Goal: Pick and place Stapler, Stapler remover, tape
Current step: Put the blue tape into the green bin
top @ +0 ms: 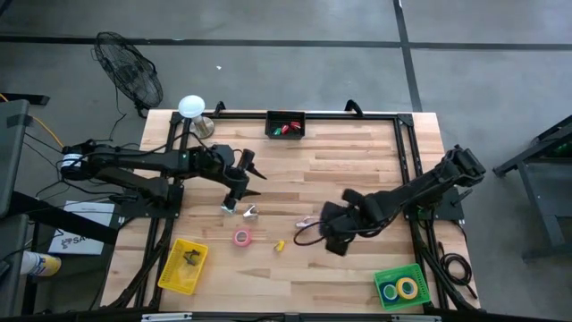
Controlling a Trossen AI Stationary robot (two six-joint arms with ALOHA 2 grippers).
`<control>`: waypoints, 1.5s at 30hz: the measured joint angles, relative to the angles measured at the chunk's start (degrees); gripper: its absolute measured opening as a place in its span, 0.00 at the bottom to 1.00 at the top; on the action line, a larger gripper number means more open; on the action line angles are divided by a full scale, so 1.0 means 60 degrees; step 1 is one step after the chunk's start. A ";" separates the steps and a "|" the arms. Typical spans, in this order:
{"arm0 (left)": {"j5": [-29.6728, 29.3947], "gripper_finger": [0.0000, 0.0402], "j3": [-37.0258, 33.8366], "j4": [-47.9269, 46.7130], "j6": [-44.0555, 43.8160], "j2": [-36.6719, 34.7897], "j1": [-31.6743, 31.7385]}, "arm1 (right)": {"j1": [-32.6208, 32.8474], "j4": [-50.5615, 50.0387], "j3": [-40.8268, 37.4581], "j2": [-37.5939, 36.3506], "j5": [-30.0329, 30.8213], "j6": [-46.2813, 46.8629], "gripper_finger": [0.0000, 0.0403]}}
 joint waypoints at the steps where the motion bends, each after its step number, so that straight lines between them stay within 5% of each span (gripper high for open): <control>1: -0.0015 0.59 0.0000 -0.0033 -0.0002 0.0000 -0.0004 | 0.0004 -0.0391 0.0000 0.0011 -0.0706 0.0284 0.07; 6: -0.0030 0.59 0.0000 -0.0206 -0.0003 0.0000 -0.0004 | 0.0435 -0.1894 0.0000 0.0036 -0.3204 0.1493 0.07; 10: -0.0049 0.59 0.0000 -0.0435 -0.0006 0.0000 -0.0004 | 0.1050 -0.2353 0.0000 0.0036 -0.4289 0.2699 0.07; 21: -0.0027 0.59 -0.0004 -0.0693 0.0005 0.0000 -0.0004 | 0.3579 -0.2243 0.0000 0.0077 -0.3610 0.6545 0.07; 45: 0.0075 0.59 -0.0015 -0.0957 -0.0030 0.0000 -0.0004 | 0.4721 -0.2388 0.0000 0.1970 -0.4558 0.4320 0.07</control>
